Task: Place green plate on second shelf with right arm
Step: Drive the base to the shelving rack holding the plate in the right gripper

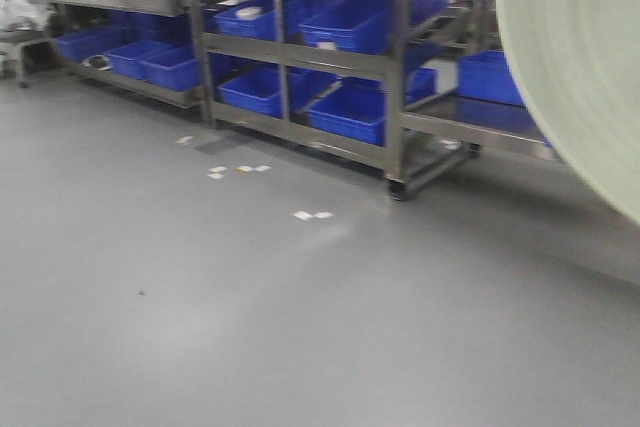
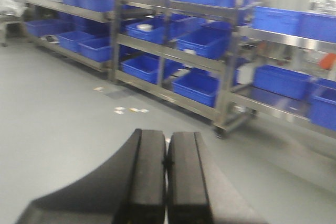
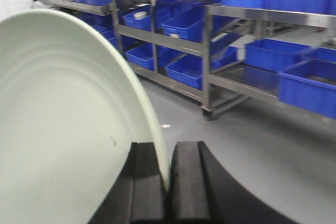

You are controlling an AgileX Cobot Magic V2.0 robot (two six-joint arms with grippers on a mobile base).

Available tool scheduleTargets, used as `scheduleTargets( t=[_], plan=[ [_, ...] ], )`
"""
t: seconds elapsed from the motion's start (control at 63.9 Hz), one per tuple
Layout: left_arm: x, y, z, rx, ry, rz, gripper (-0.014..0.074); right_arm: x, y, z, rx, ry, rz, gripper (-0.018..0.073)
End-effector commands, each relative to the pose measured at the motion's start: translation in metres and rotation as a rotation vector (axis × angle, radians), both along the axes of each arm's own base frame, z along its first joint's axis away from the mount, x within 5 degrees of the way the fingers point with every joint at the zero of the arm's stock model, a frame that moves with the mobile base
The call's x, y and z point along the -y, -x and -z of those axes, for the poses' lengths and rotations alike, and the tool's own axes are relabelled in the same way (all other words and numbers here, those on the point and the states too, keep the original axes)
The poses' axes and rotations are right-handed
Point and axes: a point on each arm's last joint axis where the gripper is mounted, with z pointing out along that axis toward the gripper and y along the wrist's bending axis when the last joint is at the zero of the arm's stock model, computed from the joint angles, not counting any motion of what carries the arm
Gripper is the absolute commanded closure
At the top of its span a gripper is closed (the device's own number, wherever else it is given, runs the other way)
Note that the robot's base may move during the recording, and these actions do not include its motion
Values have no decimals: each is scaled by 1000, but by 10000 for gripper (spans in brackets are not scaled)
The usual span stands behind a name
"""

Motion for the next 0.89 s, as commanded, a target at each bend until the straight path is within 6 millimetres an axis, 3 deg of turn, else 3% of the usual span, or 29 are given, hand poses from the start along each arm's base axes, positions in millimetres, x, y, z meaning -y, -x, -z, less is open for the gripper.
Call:
scheduleTargets(
  t=[0.0, 0.877],
  plan=[
    [0, 0, 5, 63, 17, 5, 466, -2, 1, -18, 112, -12, -20, 503],
    [0, 0, 5, 63, 17, 5, 466, -2, 1, -18, 111, -12, -20, 503]
  ],
)
